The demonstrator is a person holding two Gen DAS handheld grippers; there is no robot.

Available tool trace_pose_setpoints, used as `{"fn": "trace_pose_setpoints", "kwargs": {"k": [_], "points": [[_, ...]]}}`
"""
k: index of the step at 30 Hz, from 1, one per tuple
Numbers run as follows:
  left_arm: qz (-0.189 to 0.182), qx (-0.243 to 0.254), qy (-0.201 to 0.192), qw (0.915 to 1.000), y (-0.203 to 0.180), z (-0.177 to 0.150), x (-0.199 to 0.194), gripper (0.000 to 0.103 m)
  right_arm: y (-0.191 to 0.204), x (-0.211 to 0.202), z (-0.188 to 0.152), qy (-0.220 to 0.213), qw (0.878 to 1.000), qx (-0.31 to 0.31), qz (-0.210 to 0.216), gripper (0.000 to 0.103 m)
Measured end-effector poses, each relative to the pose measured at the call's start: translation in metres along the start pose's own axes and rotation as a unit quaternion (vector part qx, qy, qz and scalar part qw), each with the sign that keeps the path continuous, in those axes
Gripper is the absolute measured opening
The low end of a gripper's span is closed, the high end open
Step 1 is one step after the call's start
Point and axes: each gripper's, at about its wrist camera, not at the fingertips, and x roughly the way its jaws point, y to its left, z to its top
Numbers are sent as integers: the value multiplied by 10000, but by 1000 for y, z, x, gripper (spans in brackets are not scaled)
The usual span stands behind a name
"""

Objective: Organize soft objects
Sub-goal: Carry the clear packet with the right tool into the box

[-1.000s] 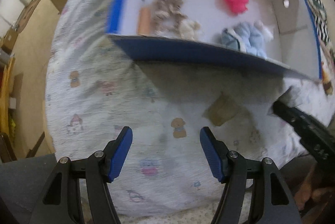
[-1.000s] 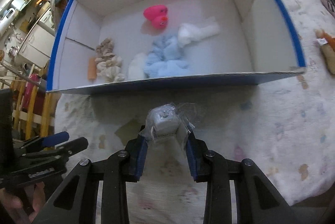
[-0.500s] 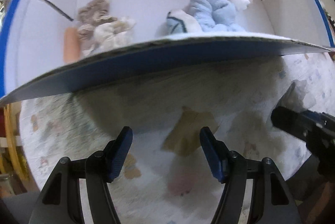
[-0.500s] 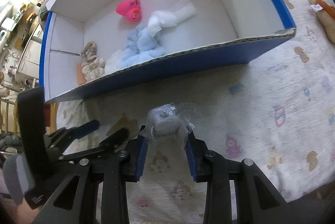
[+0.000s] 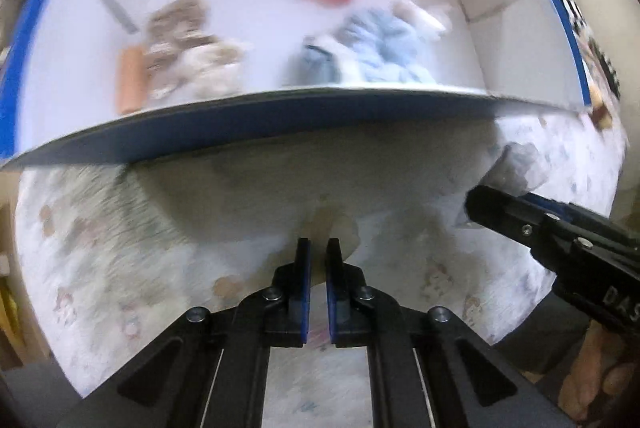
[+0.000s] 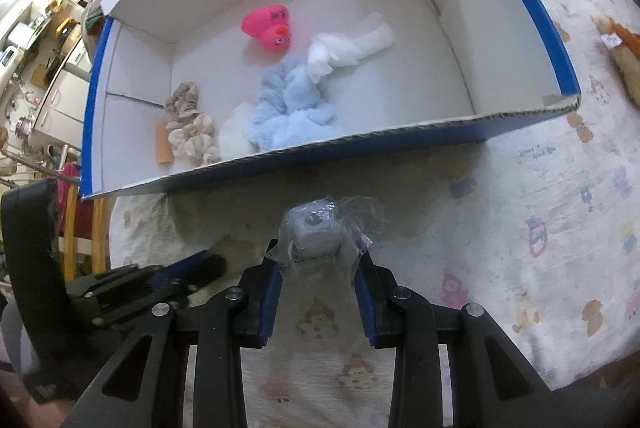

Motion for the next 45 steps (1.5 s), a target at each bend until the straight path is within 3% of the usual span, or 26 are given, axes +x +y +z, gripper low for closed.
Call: {"fn": "trace_pose_setpoints", "kwargs": {"k": [8, 11, 14, 22, 29, 35, 40, 45], "points": [[213, -512, -229, 9982, 44, -22, -25, 6, -2, -11, -3, -98, 9999, -7, -29, 36], [283, -613, -457, 9967, 53, -30, -46, 6, -2, -15, -7, -115, 9999, -12, 54, 36], [101, -886, -774, 9930, 62, -31, -72, 6, -3, -26, -12, -207, 9996, 3, 190, 36], [662, -877, -1623, 9806, 60, -40, -126, 6, 15, -67, -20, -897, 9944, -362, 426, 36], [655, -835, -1975, 9745, 66, -14, -154, 6, 30, -98, 2, -1290, 9888, -548, 510, 36], [626, -748, -2179, 9711, 63, 24, -170, 6, 34, -109, 36, -1421, 9868, -701, 333, 36], [604, -582, -2141, 9732, 52, 52, -162, 6, 28, -103, 64, -1428, 9872, -700, 149, 36], [655, -342, -2065, 9757, 36, 81, -135, 7, 9, -73, 78, -1228, 9911, -521, -22, 36]]}}
